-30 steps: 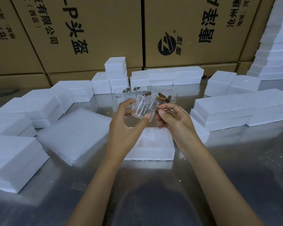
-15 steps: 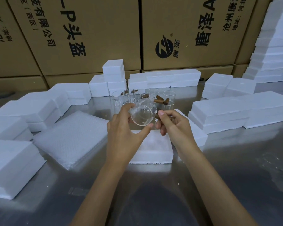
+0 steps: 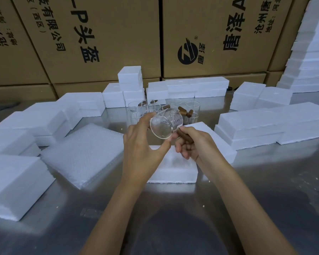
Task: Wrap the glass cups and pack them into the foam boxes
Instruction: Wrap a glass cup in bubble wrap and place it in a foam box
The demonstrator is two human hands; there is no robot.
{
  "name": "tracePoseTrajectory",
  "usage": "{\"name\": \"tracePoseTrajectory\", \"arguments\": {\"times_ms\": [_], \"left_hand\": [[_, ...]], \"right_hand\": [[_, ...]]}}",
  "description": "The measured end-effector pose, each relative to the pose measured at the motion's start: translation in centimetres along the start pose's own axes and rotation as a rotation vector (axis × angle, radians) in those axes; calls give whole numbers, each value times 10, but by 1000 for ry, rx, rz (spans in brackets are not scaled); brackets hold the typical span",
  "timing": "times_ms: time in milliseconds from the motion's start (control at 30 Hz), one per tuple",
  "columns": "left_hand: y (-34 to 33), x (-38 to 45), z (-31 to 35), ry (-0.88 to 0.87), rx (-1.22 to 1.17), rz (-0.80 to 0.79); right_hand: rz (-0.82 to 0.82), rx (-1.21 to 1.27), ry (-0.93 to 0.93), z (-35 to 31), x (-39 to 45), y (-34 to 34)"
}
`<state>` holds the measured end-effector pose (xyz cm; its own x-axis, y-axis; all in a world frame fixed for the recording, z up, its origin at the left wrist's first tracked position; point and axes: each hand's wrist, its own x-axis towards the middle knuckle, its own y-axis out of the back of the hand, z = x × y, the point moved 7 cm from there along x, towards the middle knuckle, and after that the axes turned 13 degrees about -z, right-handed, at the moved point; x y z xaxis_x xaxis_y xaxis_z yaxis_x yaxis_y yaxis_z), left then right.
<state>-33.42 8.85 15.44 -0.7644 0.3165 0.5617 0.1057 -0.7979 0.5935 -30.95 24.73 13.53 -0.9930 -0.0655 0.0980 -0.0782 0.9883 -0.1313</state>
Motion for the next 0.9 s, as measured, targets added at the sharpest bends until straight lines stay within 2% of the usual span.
{"name": "tracePoseTrajectory", "arguments": {"times_ms": [100,200,267,333,400,500,633,900], "left_hand": [[-1,3,-3,11,-56,-73],[11,7,-10,37,0,-89],[33,7,-30,194,71,-13],[55,1,-61,465,206,-7],[70,-8,-87,676,354,-89],[79,-17,-109,820,428,-262],[78,-20,-119,881,457,-350],[78,-17,-126,838,487,-260]], "right_hand": [[-13,-14,30,-1,0,0],[69,-22,75,-1,0,5],[146,-6,88,-1,-1,12],[209,17,84,0,-1,18],[249,21,73,2,-1,22],[284,17,60,3,-2,24],[325,8,56,2,-4,27],[338,37,73,4,-3,29]]}}
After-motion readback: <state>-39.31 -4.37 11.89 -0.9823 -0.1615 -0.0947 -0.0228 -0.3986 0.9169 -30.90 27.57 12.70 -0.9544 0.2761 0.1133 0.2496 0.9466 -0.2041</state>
